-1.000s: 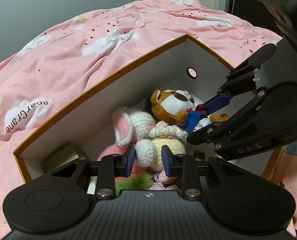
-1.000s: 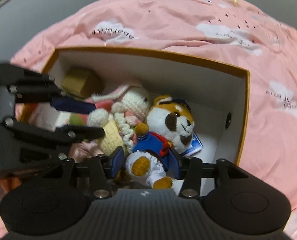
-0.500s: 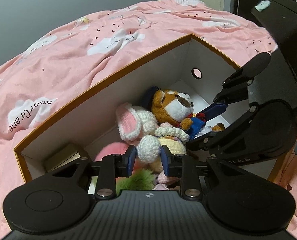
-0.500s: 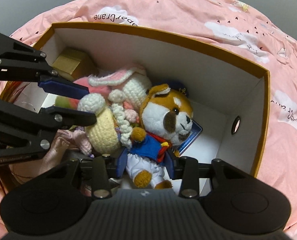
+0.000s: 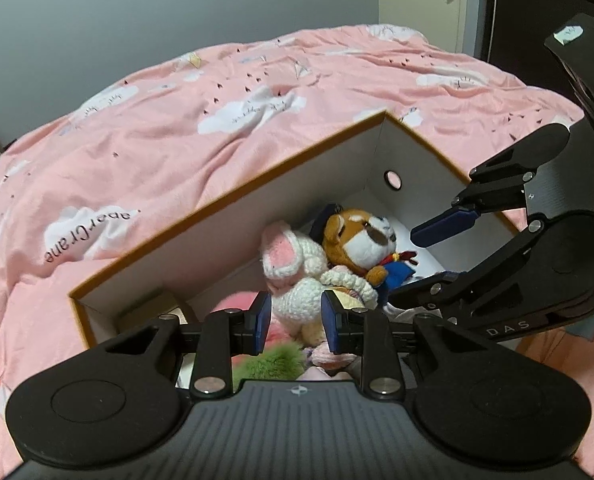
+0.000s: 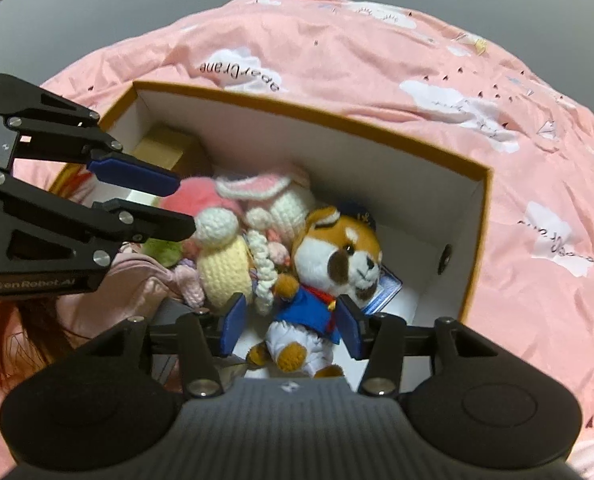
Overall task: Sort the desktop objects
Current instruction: 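Lower the crocheted bunny and red panda plush into the box and open both tools, then move the right tool down to the white Vaseline lotion tube beside the box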
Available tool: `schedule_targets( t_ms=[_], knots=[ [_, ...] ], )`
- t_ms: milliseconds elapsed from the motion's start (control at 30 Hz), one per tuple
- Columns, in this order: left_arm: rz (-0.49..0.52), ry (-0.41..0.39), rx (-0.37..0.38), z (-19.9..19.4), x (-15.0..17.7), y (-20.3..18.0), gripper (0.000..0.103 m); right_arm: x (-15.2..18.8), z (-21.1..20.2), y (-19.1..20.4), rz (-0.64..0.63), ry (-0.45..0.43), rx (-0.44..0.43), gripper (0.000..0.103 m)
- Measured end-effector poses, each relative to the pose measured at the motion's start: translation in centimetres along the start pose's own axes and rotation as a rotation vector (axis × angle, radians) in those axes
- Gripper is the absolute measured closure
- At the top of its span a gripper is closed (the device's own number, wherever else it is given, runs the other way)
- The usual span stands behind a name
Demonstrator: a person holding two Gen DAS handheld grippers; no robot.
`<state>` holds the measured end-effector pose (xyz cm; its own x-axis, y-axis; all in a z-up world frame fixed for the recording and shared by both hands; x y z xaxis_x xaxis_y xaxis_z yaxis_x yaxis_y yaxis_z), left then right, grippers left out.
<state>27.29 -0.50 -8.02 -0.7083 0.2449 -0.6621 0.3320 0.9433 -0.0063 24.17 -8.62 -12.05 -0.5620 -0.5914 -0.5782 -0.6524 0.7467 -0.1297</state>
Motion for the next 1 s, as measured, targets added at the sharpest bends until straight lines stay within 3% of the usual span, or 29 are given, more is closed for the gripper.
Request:
schedule_targets(
  t_ms=[267,467,600,733,1000],
  knots=[
    [-0.005,-0.081,0.013,-5.2,0.2,-2.1,0.072,0.5,-5.1,1.0,0.057,-0.125,0.01,0.051],
    [-0.122,-0.103,0.026,-9.0,2.3,-2.3,0.072,2.0,-8.7,3.3,0.1,-0.228,-0.042,0.052],
    [-0.195,-0.106,0.021,-10.6,4.4,-2.6,0.072,3.7,-9.8,5.4,0.107,-0.254,-0.082,0.06],
    [-0.23,-0.06,0.003,-10.7,7.0,-3.7,0.072,5.6,-9.3,8.0,0.073,-0.247,-0.081,0.064],
    [-0.22,0.135,-0.03,-7.7,12.8,-5.7,0.072,8.6,-5.2,11.8,-0.09,-0.139,0.007,0.064]
  ],
)
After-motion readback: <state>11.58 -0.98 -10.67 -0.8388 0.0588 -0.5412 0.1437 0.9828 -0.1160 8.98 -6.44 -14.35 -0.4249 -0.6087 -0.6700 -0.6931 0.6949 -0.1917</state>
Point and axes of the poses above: each gripper's, at about its wrist camera, not at the fingertips, and z roughly the way its jaws point, y to its left, x to its underside, the point moved 8 cm from there along z, roughly the way its jaws point, and after that the axes turned 9 degrees about -z, right-handed, at the moved point
